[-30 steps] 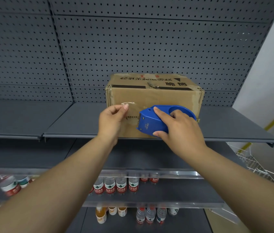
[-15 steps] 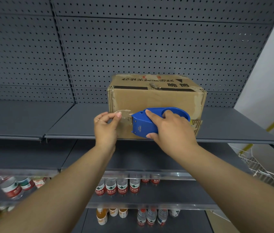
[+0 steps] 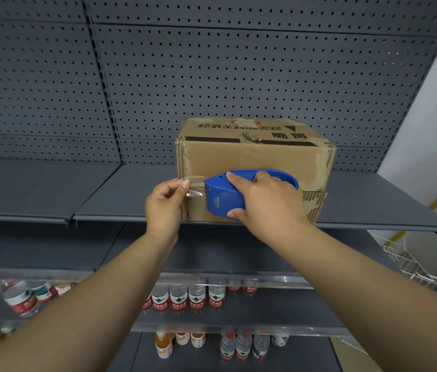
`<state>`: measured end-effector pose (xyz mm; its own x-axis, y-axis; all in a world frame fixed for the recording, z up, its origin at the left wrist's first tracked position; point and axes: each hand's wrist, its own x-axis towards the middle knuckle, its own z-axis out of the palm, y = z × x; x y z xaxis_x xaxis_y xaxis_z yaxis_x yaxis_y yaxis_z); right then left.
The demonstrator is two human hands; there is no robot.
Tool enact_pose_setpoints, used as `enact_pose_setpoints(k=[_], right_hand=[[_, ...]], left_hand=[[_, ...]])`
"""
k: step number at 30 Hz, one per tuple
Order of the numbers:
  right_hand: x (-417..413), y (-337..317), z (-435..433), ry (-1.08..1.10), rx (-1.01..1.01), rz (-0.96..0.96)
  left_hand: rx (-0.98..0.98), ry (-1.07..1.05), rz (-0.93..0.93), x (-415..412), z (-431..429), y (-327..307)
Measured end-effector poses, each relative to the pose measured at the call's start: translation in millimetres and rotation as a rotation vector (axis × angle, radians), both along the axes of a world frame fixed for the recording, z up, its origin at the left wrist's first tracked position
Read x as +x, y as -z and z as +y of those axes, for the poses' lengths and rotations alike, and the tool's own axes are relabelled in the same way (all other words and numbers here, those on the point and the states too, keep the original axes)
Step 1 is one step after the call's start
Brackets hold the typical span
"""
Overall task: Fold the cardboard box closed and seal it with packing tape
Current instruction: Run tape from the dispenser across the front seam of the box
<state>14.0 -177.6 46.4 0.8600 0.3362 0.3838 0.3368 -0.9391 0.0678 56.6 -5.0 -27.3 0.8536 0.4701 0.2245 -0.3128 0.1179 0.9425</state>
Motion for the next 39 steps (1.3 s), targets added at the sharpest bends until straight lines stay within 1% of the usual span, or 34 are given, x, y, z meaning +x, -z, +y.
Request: enact_pose_setpoints(k=[6, 12, 18, 25, 33, 39], right_hand=[[1.9, -3.0, 5.4, -0.003, -0.008, 0.003], [3.8, -2.7, 8.2, -0.002, -0.012, 0.009], [5.7, -4.4, 14.0, -0.015, -0.024, 0.006], [6.6, -2.0, 21.3, 0.003, -0.053, -0.02], [8.0, 0.2, 32.1, 0.011, -0.069, -0.017], [7.9, -0.1, 31.5, 0.033, -0.053, -0.008]], left_hand=[[0.02, 0.013, 0.002, -1.0, 3.1, -0.9], [-0.013, 0.024, 0.015, 1.7, 6.2, -1.5], [-0.03, 0.038, -0.017, 5.0, 12.6, -0.2], [-0.103, 0.08, 0.024, 10.4, 15.2, -1.5], [-0.076, 0.105, 0.072, 17.6, 27.1, 6.6], [-0.091, 0.166, 0.059, 25.5, 22.0, 7.1]])
